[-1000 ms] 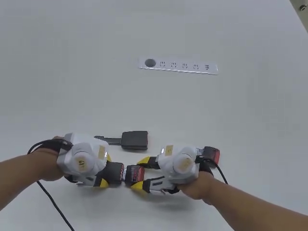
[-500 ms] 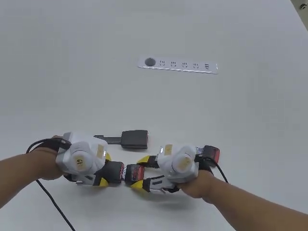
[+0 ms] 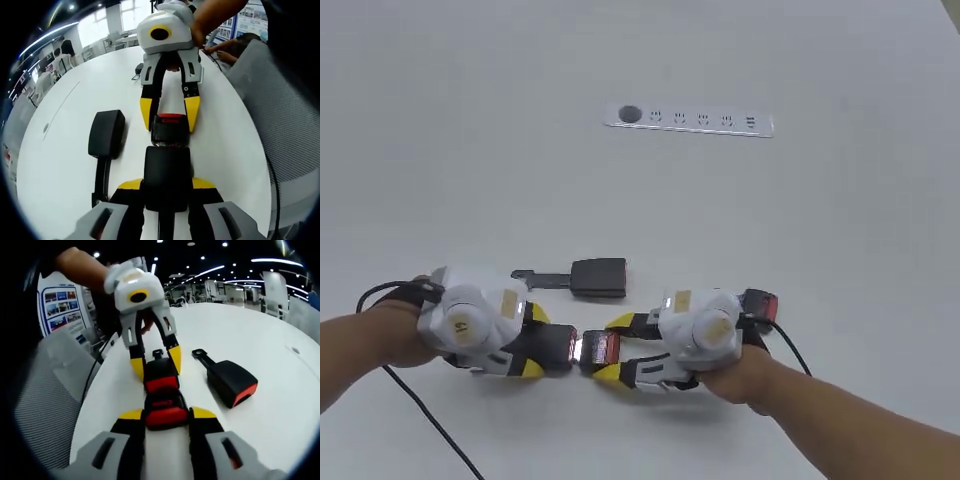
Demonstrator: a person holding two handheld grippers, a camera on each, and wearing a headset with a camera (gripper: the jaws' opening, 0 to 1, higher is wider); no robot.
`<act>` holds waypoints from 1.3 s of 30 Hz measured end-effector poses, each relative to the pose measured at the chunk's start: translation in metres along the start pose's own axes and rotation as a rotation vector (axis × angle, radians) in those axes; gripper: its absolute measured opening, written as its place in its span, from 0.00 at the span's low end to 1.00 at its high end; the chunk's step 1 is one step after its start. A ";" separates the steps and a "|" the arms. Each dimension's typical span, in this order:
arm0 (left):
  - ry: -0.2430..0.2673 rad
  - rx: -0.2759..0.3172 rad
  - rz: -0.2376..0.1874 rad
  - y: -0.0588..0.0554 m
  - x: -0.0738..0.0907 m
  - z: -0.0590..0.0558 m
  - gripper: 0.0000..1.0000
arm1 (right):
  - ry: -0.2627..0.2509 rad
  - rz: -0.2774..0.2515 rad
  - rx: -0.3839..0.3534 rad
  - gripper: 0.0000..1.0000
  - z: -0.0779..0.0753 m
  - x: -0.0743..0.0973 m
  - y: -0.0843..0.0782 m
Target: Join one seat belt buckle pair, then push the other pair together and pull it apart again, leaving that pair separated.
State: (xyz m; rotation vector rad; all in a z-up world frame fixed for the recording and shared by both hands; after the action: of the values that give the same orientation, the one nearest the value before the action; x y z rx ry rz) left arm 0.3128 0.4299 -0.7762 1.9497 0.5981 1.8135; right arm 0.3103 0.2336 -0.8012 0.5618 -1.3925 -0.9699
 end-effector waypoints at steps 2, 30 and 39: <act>-0.005 -0.008 -0.010 -0.001 0.000 0.001 0.34 | -0.001 -0.007 0.015 0.34 0.000 -0.001 0.000; -0.017 -0.014 -0.053 -0.005 0.001 0.001 0.34 | -0.019 -0.076 -0.028 0.33 0.002 0.000 -0.007; -0.015 -0.012 -0.060 -0.007 0.001 0.001 0.34 | -0.026 -0.082 -0.033 0.33 0.002 0.000 -0.008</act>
State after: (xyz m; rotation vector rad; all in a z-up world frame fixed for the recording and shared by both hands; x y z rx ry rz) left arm 0.3141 0.4361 -0.7792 1.9153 0.6325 1.7603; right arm 0.3061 0.2301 -0.8074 0.5866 -1.3831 -1.0678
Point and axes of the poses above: the centre of the closed fingertips' face, and the gripper's own axes: x roughly backward along the fingers, z roughly to its left, y roughly out of its top, the point moved 10 cm from there along x, roughly backward along the fingers, and after that the axes turned 5 degrees about -y, right-handed, at the moved point
